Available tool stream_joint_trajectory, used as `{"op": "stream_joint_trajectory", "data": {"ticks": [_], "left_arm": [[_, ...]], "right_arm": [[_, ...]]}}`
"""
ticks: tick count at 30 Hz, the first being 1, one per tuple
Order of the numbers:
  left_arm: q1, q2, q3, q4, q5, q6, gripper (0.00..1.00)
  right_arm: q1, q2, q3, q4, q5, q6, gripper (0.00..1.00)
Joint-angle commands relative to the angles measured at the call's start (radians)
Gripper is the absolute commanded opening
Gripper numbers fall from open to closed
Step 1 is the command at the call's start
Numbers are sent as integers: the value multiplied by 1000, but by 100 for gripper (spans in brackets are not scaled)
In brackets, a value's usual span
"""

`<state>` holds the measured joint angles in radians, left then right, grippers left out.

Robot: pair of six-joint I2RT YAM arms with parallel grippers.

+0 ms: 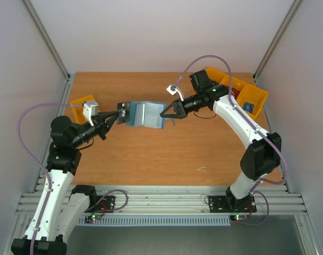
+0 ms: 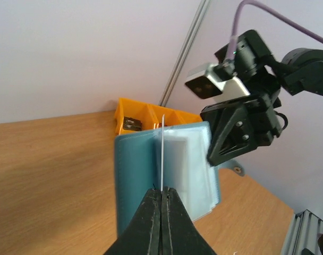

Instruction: Take the credit cards out of the card holder

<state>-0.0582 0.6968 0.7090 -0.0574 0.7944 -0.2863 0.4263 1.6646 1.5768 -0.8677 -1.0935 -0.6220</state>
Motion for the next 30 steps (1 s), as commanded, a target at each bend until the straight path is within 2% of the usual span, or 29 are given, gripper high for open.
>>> {"op": "stream_joint_trajectory", "data": {"ticks": [1,5,9,13,23,30], "left_arm": [[5,-16,31,24,9,27,0],[6,-13,7,94,40,-39,0],[6,-9,-14,144,47,-100,0],[5,-6,-24,168,55,-142,0],[6,-6,-36,204,54,-191,0],[6,-7,-32,205,48,-188,0]], "right_arm": [[3,84,-21,2,51,62,1],[24,171,-77,84,52,144,1],[73,295,-69,82,73,176,1],[90,420,-70,112,28,219,1],[89,571,-34,10,106,173,1],[70,577,9,-84,231,187,22]]}}
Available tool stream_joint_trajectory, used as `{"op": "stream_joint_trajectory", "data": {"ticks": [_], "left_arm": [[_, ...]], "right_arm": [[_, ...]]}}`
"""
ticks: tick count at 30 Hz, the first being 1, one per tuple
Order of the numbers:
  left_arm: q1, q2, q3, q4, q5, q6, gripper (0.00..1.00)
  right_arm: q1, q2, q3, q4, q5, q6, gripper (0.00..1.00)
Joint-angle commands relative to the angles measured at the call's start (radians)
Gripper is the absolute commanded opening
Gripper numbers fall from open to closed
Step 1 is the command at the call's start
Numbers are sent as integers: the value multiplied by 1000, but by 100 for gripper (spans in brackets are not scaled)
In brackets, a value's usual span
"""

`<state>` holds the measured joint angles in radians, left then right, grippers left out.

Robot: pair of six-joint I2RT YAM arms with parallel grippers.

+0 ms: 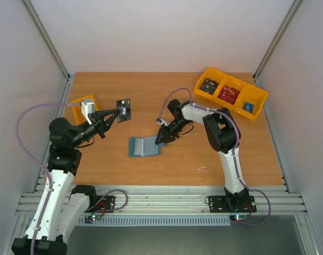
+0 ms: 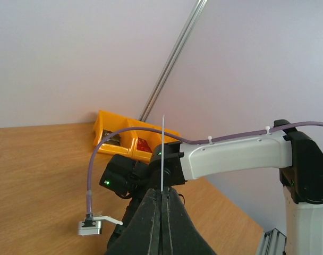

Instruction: Take the credit cards out of the card holder

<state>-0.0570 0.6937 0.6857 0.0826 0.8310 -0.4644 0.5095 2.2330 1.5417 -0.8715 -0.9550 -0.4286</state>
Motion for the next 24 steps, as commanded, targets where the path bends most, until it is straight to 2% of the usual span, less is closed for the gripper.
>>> {"op": "stream_joint_trajectory", "data": {"ticks": [1,6,12,16,20,22,24], "left_arm": [[5,-4,-9,65,12,-8,0],[5,-5,-9,65,12,-7,0],[5,-2,-9,67,11,-5,0],[4,-1,-9,72,17,-2,0],[4,4,-9,82,20,-4,0],[5,6,-9,89,22,-6,0],[4,6,-8,98,26,-11,0]], "right_arm": [[-16,5,50,-97,114,-8,26],[-31,-29,104,-211,293,-10,45],[-34,-69,284,-422,749,5,55],[-24,-134,421,-516,921,-24,59],[36,-230,531,-514,900,-140,65],[79,-307,553,-473,820,-223,67],[125,-376,549,-417,662,-284,72]]}}
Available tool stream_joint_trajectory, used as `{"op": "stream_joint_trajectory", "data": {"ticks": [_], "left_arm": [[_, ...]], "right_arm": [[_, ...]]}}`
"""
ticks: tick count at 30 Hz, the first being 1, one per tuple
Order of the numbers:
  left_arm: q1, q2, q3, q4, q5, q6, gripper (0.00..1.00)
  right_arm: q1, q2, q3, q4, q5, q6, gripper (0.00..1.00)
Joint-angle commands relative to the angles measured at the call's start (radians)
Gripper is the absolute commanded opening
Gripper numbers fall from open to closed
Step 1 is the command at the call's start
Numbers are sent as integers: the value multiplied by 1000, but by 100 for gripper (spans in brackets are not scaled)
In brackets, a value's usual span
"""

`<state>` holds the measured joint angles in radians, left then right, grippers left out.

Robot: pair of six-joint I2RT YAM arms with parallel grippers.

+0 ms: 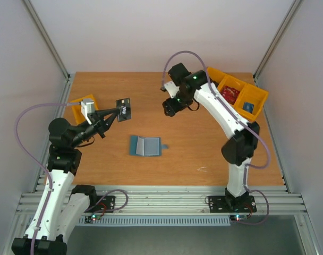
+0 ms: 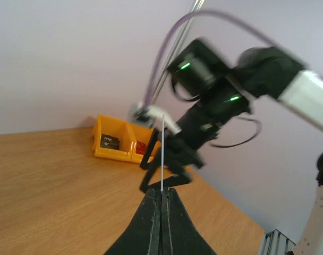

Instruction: Take the credit cards out of the card holder

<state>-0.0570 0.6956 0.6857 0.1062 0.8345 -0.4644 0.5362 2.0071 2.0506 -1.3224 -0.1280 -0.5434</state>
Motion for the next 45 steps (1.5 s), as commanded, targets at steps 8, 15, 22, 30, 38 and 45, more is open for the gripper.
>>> {"op": "stream_joint_trajectory", "data": {"ticks": [8,15,22,30,38,45], "left_arm": [[5,5,13,170,-91,-146,0],[4,24,78,257,-111,-317,0],[5,9,96,251,-115,-357,0],[5,14,122,262,-148,-357,0],[5,11,152,279,-153,-388,0],[5,14,169,274,-141,-390,0]], "right_arm": [[111,-414,-279,708,-738,67,74],[127,-357,-623,1915,-742,919,61],[211,-310,-547,1827,-760,826,62],[211,-337,-575,1773,-768,779,63],[191,-382,-584,1792,-812,746,67],[194,-377,-590,1836,-834,750,70]]}}
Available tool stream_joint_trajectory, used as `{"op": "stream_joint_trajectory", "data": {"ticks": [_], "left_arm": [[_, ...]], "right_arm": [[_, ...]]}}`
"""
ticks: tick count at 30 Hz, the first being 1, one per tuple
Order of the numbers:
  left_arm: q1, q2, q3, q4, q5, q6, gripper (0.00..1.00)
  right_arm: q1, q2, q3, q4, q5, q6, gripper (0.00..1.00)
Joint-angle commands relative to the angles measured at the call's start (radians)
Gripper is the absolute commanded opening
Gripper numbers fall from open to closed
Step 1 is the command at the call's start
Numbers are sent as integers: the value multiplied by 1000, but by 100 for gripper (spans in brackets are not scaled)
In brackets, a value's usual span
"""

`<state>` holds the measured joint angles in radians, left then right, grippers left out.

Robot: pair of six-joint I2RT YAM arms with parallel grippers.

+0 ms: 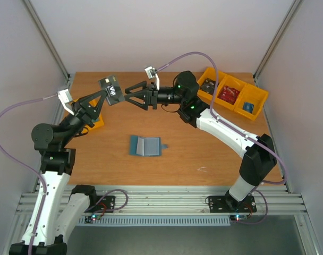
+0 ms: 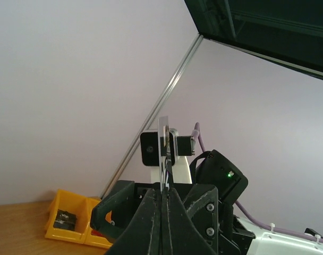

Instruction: Take the credit cards out of the card holder

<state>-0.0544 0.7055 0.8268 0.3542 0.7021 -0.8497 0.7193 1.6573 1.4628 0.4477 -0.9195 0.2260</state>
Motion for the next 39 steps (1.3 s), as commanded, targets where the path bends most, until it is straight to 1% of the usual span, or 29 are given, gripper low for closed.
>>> {"op": "stream_joint_trajectory", "data": {"ticks": [1,6,13,16,18,20,25,29,30,31,32,37,39], "left_arm": [[2,4,28,24,-10,-6,0],[3,5,32,19,-8,-2,0],[10,2,35,21,-9,9,0],[10,3,34,20,-3,8,0],[10,2,31,20,-3,4,0],[11,1,27,17,-2,-5,0],[10,0,17,5,-9,-44,0],[10,1,13,5,-10,-50,0],[11,1,10,3,-10,-53,0],[11,1,9,3,-10,-54,0],[11,2,8,3,-12,-53,0],[11,5,7,9,-10,-51,0],[11,4,4,5,-10,-49,0]], "right_arm": [[12,-22,2,69,-48,-21,70],[17,-3,26,70,-103,-22,69],[2,-26,17,75,-153,-26,70],[1,-30,21,59,-143,-32,70],[2,-29,27,29,-103,-33,69],[4,-18,35,29,-78,-22,63],[18,38,94,39,-110,24,38],[23,50,110,66,-110,37,31],[23,51,112,66,-107,35,28],[22,53,115,65,-105,35,22],[22,56,120,61,-108,36,19],[26,61,141,-6,-107,6,17],[32,58,153,-62,-102,-32,12]]}}
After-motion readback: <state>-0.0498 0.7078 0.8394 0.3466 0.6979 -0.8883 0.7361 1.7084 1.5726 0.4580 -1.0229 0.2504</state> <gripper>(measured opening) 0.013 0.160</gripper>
